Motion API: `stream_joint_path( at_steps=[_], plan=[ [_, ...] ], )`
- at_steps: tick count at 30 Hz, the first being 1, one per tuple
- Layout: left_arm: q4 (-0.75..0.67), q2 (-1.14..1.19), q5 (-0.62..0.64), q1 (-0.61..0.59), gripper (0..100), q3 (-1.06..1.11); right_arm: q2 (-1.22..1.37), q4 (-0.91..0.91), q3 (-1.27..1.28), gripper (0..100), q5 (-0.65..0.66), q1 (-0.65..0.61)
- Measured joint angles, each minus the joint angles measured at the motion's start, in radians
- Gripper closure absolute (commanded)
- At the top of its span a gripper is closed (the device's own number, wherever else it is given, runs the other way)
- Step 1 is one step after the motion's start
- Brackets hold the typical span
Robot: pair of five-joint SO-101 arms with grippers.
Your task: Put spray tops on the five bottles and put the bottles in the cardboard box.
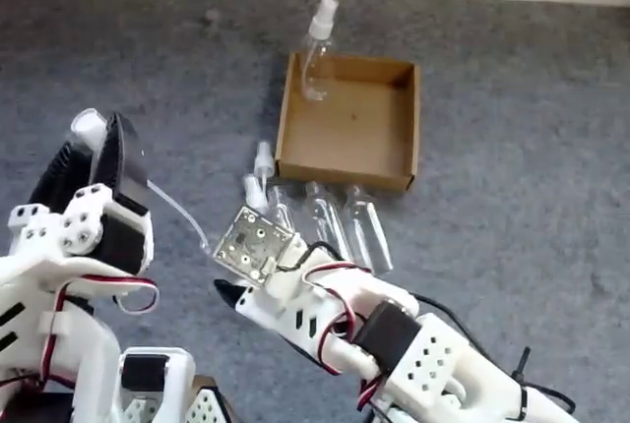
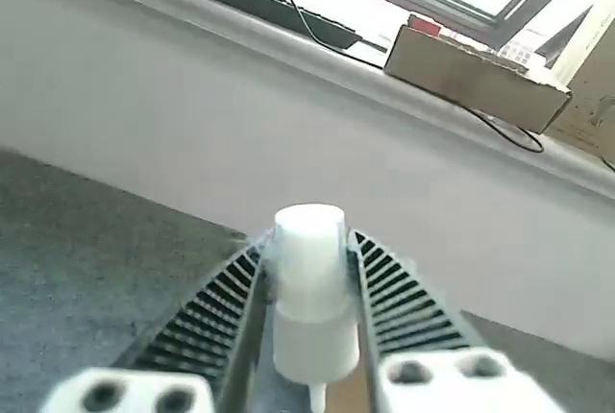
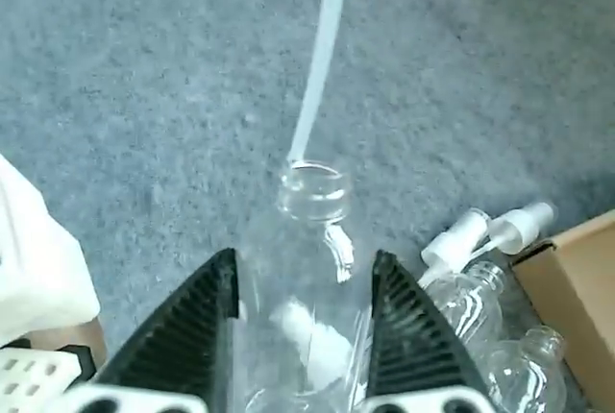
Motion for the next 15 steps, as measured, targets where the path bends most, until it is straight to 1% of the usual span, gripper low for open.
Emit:
stream_joint_path(
  at_steps=[4, 9, 15],
  plan=[
    [-0.006, 0.000, 0.000, 0.003, 100, 0.032, 0.000, 0.000, 0.000, 99.5, 0.000, 0.000],
    [-0.078, 0.002, 0.000, 0.002, 100, 0.126, 0.000, 0.000, 0.000, 99.5, 0.000, -0.005],
    [-0.091, 0.002, 0.000, 0.003, 100, 0.169, 0.000, 0.000, 0.000, 99.5, 0.000, -0.005]
  ],
)
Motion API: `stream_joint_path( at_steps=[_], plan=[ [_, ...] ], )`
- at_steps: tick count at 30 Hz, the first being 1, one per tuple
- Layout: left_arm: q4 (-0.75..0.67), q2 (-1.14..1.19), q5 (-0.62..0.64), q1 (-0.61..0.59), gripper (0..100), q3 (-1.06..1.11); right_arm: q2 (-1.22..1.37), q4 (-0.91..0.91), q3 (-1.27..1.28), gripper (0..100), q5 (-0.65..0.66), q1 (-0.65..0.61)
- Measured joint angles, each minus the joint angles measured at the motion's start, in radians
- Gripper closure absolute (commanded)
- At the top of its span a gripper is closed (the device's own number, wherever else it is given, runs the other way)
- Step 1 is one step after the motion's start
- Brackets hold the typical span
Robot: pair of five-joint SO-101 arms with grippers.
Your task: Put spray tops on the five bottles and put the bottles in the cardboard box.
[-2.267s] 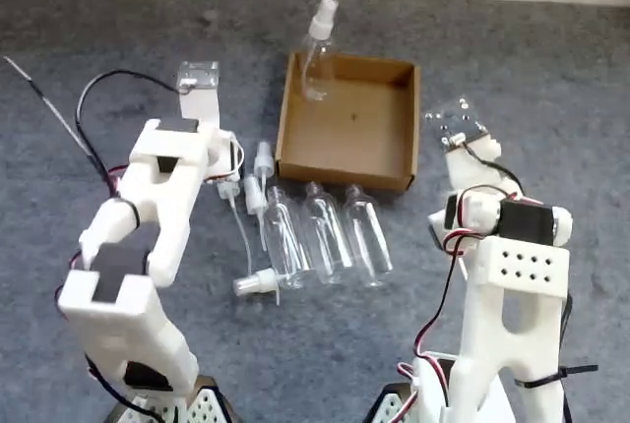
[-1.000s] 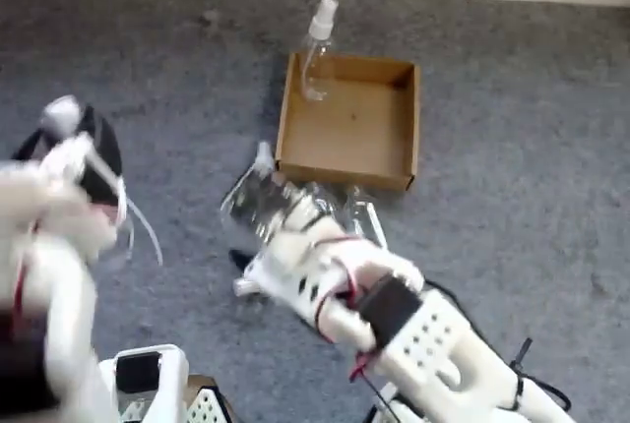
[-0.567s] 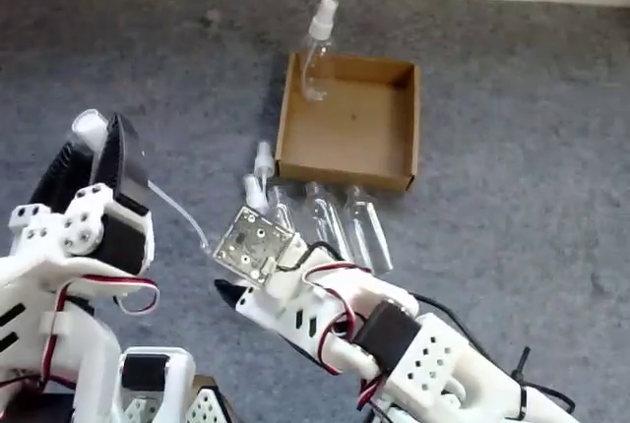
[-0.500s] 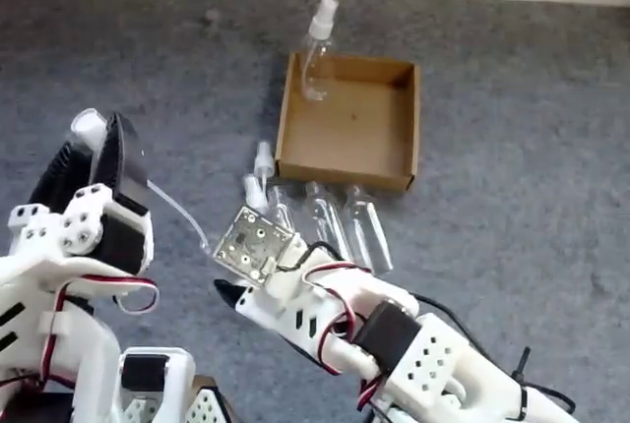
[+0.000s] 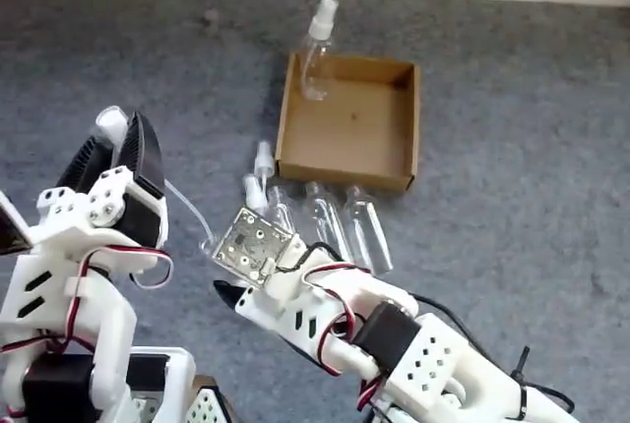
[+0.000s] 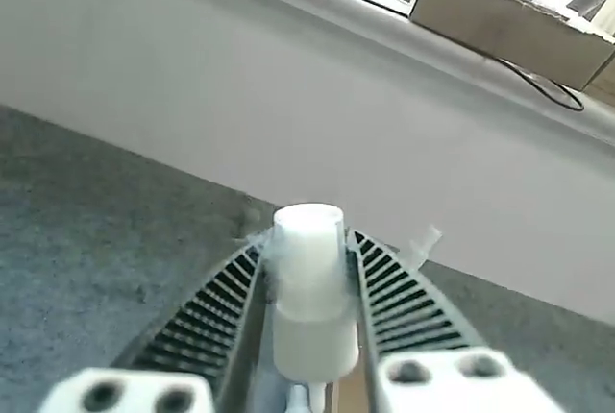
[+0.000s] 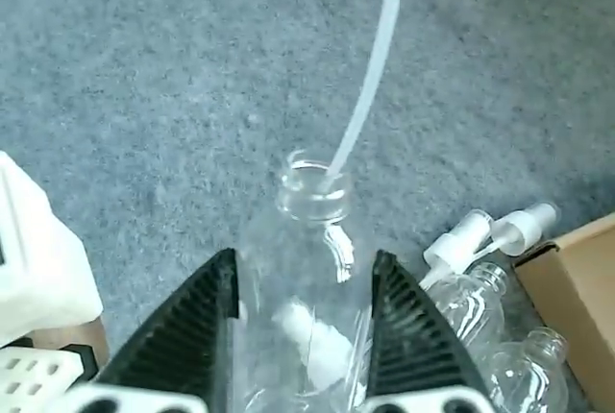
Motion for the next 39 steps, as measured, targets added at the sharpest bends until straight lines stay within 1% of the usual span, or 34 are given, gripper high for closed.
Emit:
stream_joint_path(
  at_steps=[2, 6, 12, 15, 20, 23, 28, 34, 39],
  plan=[
    [0.000, 0.000, 0.000, 0.008, 100, 0.005, 0.000, 0.000, 0.000, 99.5, 0.000, 0.000],
    [0.028, -0.008, -0.011, 0.071, 100, 0.025, 0.000, -0.003, 0.000, 99.5, -0.008, 0.005],
    [0.031, -0.009, -0.080, 0.184, 100, 0.135, 0.000, -0.021, 0.000, 99.5, -0.144, 0.109],
    [0.029, -0.006, -0.123, 0.247, 100, 0.218, 0.002, -0.026, 0.000, 99.5, -0.183, 0.144],
    [-0.046, -0.005, -0.163, 0.333, 100, 0.341, 0.002, -0.071, 0.002, 99.5, -0.193, 0.161],
    [-0.089, -0.009, -0.167, 0.345, 100, 0.382, 0.003, -0.074, 0.002, 99.5, -0.193, 0.166],
    [-0.100, -0.009, -0.170, 0.347, 100, 0.414, 0.003, -0.074, 0.003, 99.5, -0.193, 0.166],
    [-0.103, -0.012, -0.170, 0.347, 100, 0.428, -0.103, -0.072, 0.006, 99.5, -0.195, 0.173],
    [-0.114, -0.012, -0.170, 0.345, 100, 0.427, -0.169, -0.133, 0.051, 99.5, -0.195, 0.207]
  ],
)
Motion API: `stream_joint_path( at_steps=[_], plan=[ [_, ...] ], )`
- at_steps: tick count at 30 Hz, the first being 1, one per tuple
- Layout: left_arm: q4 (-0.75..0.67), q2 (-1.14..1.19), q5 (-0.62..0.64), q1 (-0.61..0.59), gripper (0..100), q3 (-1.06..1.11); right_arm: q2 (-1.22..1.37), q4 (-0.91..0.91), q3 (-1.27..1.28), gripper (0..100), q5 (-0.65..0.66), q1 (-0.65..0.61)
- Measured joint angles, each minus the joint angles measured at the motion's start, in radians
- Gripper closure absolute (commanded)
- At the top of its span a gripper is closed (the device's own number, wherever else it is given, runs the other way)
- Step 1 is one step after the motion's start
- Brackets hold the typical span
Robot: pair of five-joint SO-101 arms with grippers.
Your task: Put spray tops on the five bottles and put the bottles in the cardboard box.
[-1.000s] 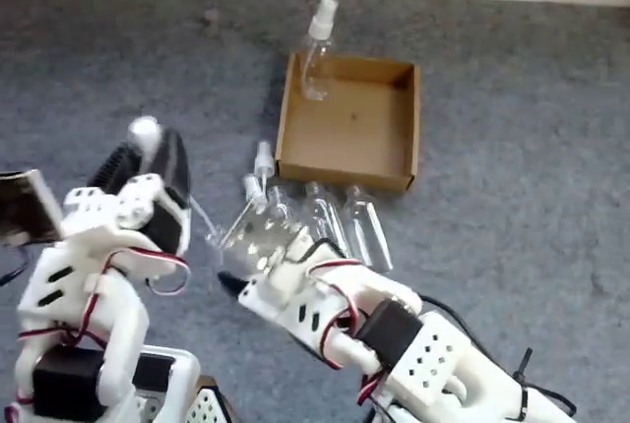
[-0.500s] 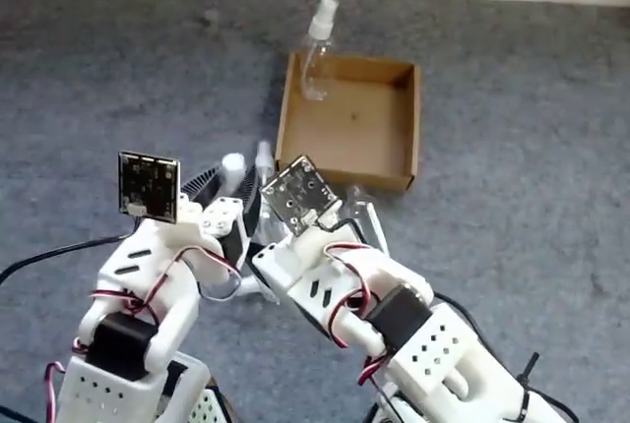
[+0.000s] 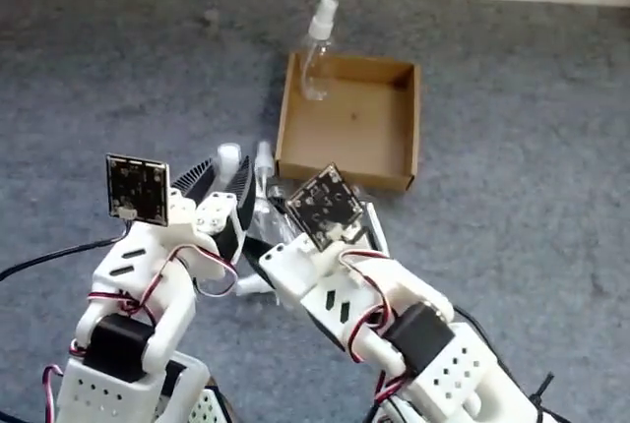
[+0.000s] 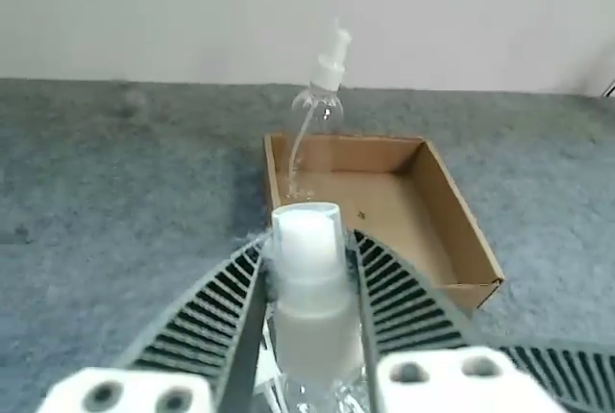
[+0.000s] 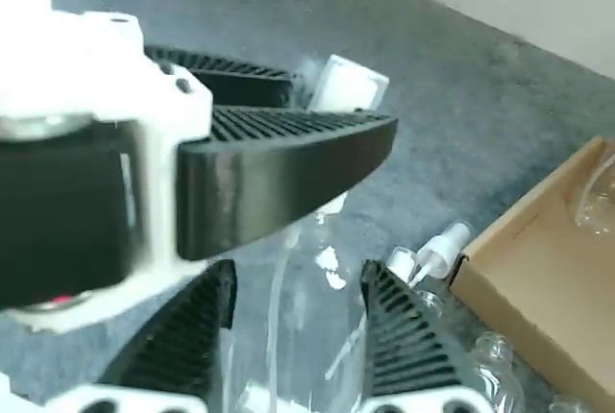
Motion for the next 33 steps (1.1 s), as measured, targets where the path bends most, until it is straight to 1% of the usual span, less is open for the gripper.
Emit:
stream_joint_path(
  at_steps=[9, 12, 13, 17, 19, 23, 27, 33],
  plan=[
    [0.000, 0.000, 0.000, 0.000, 100, 0.006, -0.009, -0.110, 0.106, 99.5, 0.000, 0.011],
    [0.002, 0.000, -0.046, 0.005, 98, -0.018, -0.011, -0.112, 0.110, 99.5, 0.000, 0.023],
    [0.002, 0.000, -0.066, 0.009, 96, -0.028, -0.014, -0.112, 0.110, 99.5, 0.000, 0.028],
    [0.002, 0.000, -0.095, 0.011, 82, -0.046, -0.028, -0.120, 0.110, 99.5, 0.000, 0.037],
    [0.012, 0.002, -0.103, 0.005, 78, -0.043, -0.032, -0.121, 0.106, 99.5, -0.003, 0.055],
    [0.012, 0.000, -0.103, 0.002, 79, -0.066, -0.040, -0.133, 0.106, 99.5, -0.002, 0.089],
    [0.014, 0.003, -0.106, -0.075, 79, -0.081, -0.051, -0.143, 0.106, 99.5, -0.002, 0.127],
    [0.014, 0.002, -0.107, -0.157, 79, -0.083, -0.051, -0.169, 0.106, 99.5, -0.002, 0.137]
  ],
)
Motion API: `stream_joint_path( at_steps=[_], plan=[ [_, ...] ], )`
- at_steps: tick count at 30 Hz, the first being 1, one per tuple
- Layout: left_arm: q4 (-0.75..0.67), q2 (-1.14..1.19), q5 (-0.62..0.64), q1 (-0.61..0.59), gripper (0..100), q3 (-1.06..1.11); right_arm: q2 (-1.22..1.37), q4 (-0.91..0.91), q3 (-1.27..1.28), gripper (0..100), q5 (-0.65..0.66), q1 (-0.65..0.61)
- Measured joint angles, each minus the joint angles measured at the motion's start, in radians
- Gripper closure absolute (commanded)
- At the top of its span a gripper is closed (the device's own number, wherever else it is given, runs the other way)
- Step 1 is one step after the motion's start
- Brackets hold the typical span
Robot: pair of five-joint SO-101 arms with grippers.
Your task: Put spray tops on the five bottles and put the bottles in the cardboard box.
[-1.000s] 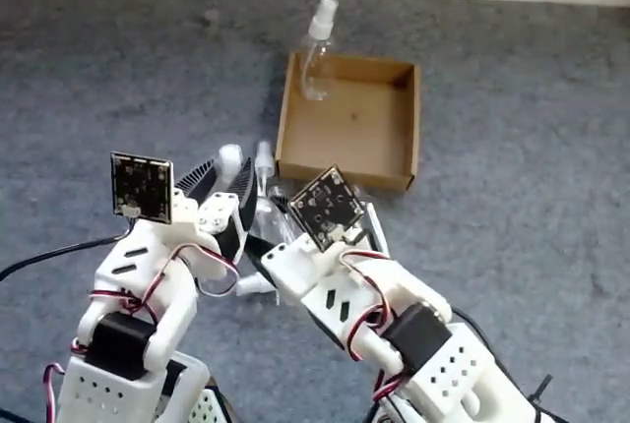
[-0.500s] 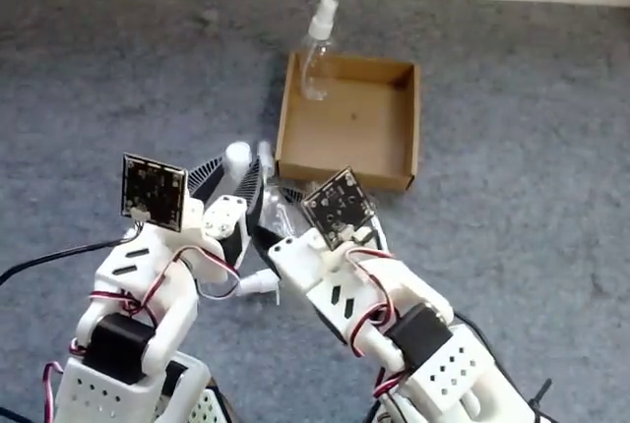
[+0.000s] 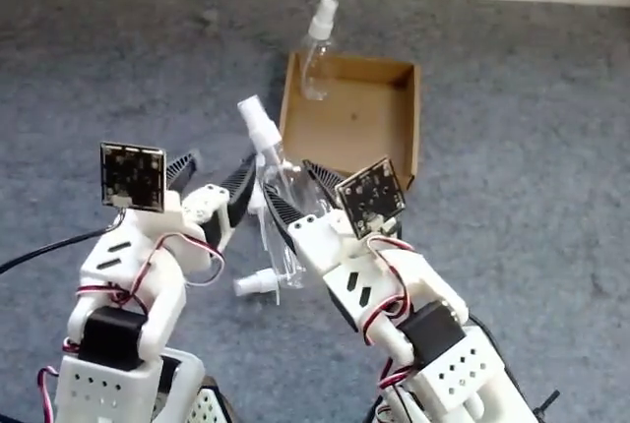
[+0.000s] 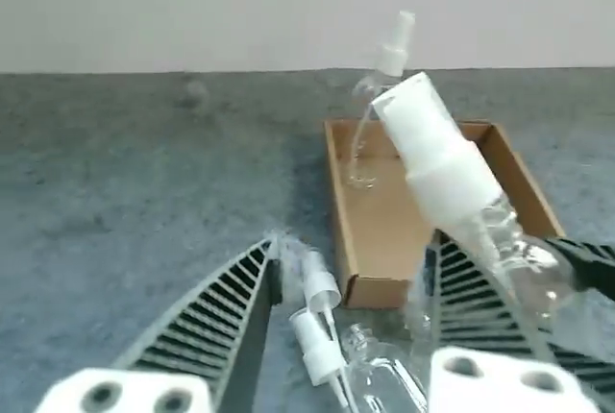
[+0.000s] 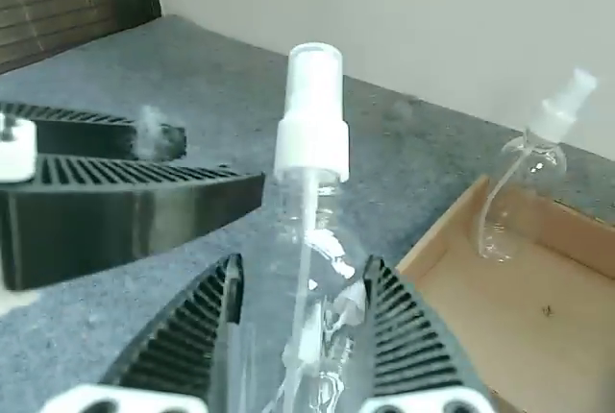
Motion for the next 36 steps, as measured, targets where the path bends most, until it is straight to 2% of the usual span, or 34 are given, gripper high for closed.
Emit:
stream_joint_path(
  at_steps=[7, 14, 18, 24, 36],
  plan=[
    [-0.008, 0.000, 0.000, -0.087, 79, 0.071, 0.000, -0.006, 0.000, 99.5, 0.000, 0.000],
    [-0.201, 0.003, 0.000, -0.092, 79, 0.170, -0.009, 0.035, -0.091, 99.5, 0.000, -0.008],
    [-0.252, 0.003, 0.000, -0.103, 79, 0.172, -0.012, 0.078, -0.091, 99.5, 0.000, -0.077],
    [-0.265, 0.003, 0.000, -0.161, 79, 0.172, -0.014, 0.166, -0.075, 99.5, 0.000, -0.163],
    [-0.265, 0.002, 0.000, -0.160, 79, 0.172, -0.015, 0.152, -0.075, 99.5, 0.031, -0.164]
  ],
)
